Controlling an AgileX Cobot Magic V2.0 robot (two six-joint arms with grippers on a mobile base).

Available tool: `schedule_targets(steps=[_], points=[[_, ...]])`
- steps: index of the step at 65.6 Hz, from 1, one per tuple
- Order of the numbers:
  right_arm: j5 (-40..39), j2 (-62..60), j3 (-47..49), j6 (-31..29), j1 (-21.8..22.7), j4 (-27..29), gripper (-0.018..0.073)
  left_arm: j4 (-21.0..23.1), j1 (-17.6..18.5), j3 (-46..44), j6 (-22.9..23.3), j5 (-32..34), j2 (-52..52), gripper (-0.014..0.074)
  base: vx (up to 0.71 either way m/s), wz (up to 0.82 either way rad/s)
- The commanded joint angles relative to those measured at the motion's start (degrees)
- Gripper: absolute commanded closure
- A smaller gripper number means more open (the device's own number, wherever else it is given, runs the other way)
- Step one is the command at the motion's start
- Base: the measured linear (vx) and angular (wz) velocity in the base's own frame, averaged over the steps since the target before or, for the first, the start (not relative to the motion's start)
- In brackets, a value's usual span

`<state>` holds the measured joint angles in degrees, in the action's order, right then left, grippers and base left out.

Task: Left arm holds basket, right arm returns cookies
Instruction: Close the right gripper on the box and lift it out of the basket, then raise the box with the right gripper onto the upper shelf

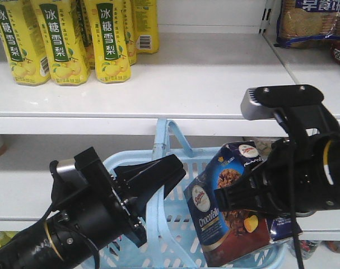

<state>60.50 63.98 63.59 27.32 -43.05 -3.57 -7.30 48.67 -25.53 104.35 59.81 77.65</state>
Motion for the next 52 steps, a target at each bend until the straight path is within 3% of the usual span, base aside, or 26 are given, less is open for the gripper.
schedule_targets(steps=[1, 31, 52], points=[[-2.60, -3.04, 1.69, 0.10, -0.03, -0.61, 0.0566, 2.37, -0.21, -2.17, -0.60, 6.41, -1.98, 0.0596, 0.00, 0.00], [-3.16, -11.99, 1.69, 0.15, -0.03, -0.61, 0.0566, 2.37, -0.21, -2.17, -0.60, 6.41, -1.98, 0.0596, 0.00, 0.00], [-9.94, -15.92, 1.76, 0.15, -0.03, -2.35, 0.0566, 2.37, -0.21, -2.17, -0.60, 6.41, -1.98, 0.0596, 0.00, 0.00]])
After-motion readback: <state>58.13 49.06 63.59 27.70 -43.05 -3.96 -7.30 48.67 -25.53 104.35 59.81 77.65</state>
